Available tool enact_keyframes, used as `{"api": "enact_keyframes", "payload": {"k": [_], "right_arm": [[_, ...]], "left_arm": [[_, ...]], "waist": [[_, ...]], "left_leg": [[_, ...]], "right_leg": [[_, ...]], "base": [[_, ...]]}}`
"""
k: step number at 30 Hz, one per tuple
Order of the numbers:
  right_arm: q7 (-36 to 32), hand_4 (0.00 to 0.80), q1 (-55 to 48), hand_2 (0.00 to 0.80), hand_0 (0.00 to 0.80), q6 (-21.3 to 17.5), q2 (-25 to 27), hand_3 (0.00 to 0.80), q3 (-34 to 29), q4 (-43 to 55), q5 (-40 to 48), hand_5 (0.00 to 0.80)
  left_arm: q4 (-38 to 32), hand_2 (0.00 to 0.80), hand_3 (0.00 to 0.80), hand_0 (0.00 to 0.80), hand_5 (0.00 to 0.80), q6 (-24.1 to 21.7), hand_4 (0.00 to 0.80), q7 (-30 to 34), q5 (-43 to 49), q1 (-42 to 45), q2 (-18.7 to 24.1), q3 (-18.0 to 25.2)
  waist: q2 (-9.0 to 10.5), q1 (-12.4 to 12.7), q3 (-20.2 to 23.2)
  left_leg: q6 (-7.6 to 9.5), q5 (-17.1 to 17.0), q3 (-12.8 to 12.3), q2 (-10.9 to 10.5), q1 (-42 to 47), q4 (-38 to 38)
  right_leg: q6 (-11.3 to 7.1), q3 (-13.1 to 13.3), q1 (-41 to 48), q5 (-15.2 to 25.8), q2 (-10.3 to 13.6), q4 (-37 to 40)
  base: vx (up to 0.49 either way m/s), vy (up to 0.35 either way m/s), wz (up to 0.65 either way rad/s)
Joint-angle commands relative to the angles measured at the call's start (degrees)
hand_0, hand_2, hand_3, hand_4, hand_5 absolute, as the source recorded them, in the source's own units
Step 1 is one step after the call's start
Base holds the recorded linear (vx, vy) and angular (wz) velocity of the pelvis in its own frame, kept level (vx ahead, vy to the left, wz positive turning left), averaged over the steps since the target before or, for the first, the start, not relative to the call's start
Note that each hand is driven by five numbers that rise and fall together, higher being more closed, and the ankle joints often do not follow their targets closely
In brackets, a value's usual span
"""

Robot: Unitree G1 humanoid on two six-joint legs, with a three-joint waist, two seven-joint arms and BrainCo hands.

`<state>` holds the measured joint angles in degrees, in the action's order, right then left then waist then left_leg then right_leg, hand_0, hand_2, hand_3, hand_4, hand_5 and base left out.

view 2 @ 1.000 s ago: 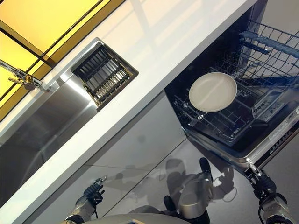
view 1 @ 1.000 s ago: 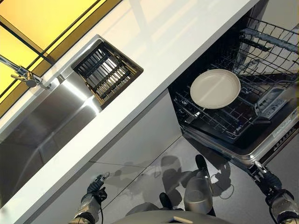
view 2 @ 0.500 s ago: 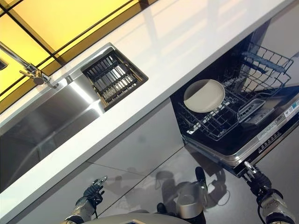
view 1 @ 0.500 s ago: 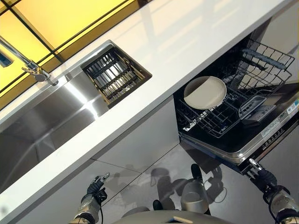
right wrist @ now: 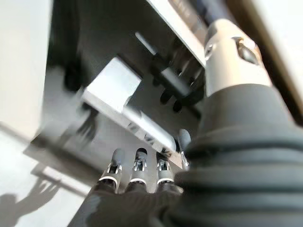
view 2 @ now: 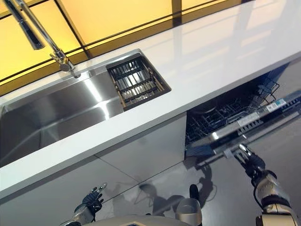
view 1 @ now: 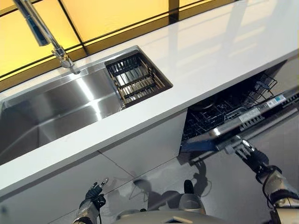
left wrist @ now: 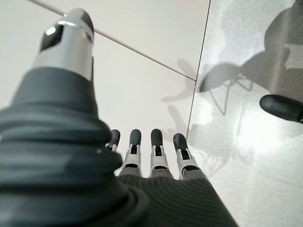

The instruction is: Take plates into dishwasher

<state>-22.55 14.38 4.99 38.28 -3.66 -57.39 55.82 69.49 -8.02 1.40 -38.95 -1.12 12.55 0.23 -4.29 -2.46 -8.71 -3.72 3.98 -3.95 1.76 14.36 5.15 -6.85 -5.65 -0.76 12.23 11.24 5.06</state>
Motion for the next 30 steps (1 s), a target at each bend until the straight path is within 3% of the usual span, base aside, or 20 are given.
{"api": "enact_keyframes", "payload": {"k": [1,11,19,23,30], "right_arm": [[-5.94,0.0,19.95,0.0,0.0,-6.8,1.88,0.0,-0.79,2.86,6.26,0.0],[-2.31,0.0,18.31,0.0,0.0,-6.18,1.53,0.0,-0.62,0.28,1.21,0.0],[8.91,0.0,8.21,0.0,0.0,-12.59,-3.4,0.0,-1.09,-3.78,-14.11,0.0],[15.98,0.0,2.19,0.0,0.0,-15.15,-6.2,0.0,1.16,-9.75,-27.49,0.0],[21.23,0.0,-0.79,0.0,0.0,-12.54,-11.17,0.0,7.64,-12.51,-37.04,0.0]], "left_arm": [[-0.23,0.0,0.0,0.0,0.0,-0.53,0.0,-1.0,3.43,-2.9,7.03,-0.9],[0.88,0.0,0.0,0.0,0.0,-0.98,0.0,-0.77,4.66,-2.25,6.85,0.35],[2.69,0.0,0.0,0.0,0.0,-2.84,0.0,-0.87,1.76,-2.34,5.65,1.64],[2.69,0.0,0.0,0.0,0.0,-3.31,0.0,-1.58,0.78,-2.09,4.68,1.93],[3.21,0.0,0.0,0.0,0.0,-3.82,0.0,-1.46,0.17,-3.0,3.77,0.14]], "waist": [[5.05,2.54,3.33],[6.31,3.15,3.49],[6.51,2.15,3.13],[6.66,2.5,2.91],[7.01,3.74,3.19]], "left_leg": [[2.59,5.79,1.36,-1.13,1.66,-2.83],[2.36,4.79,1.08,-0.35,1.43,-2.11],[2.48,3.35,-0.19,0.07,0.78,-0.97],[2.82,2.97,-0.28,-0.08,0.03,-1.07],[2.85,1.81,-0.08,0.11,-1.45,-0.8]], "right_leg": [[-3.08,1.4,-2.56,-2.65,1.08,-4.0],[-2.96,1.42,-1.01,-2.65,0.33,-2.84],[-2.31,2.28,0.4,-2.91,-0.75,-1.54],[-1.87,2.05,1.13,-3.33,-0.96,-1.15],[-1.08,0.91,2.71,-4.47,-1.27,-0.65]], "base": [[0.031,-0.022,0.27],[0.009,-0.007,0.06],[0.0,0.008,0.0],[0.002,0.033,0.01],[0.009,0.014,0.02]]}}
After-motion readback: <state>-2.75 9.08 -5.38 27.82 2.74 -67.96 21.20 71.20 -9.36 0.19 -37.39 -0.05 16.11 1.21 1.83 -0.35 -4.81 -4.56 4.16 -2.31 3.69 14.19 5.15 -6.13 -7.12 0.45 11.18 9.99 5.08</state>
